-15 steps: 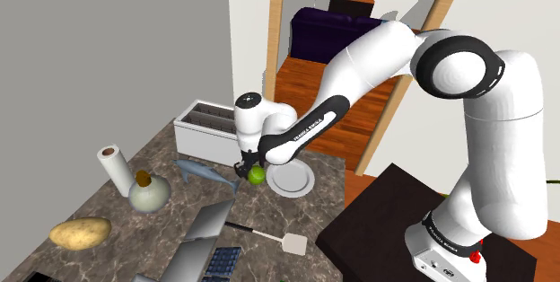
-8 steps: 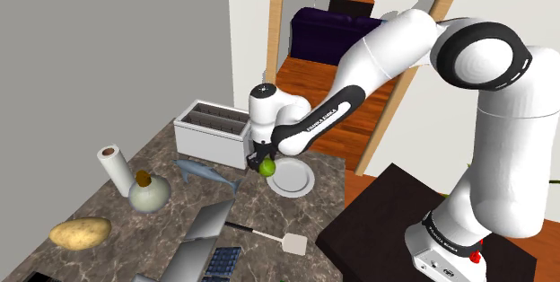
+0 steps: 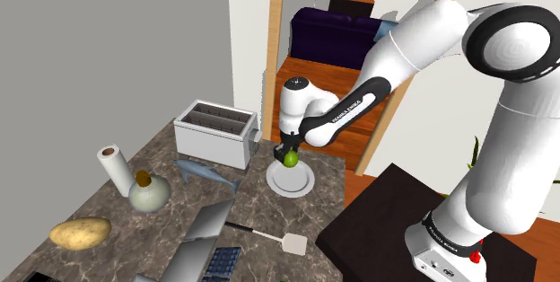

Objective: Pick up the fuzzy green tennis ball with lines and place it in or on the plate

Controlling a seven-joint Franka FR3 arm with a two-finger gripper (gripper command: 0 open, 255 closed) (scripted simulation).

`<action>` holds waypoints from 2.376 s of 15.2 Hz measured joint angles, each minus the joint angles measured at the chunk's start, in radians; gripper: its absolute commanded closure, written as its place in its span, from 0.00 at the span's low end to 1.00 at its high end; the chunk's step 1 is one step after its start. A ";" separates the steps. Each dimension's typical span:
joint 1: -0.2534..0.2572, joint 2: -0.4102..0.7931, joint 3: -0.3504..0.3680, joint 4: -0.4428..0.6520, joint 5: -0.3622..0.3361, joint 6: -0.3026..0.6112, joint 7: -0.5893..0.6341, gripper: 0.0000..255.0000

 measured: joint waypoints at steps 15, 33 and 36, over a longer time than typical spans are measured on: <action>0.037 0.164 -0.080 0.008 -0.118 0.151 0.082 1.00; 0.013 0.069 -0.032 -0.007 -0.056 0.075 0.039 0.00; 0.008 0.051 -0.026 -0.017 -0.046 0.066 0.031 0.00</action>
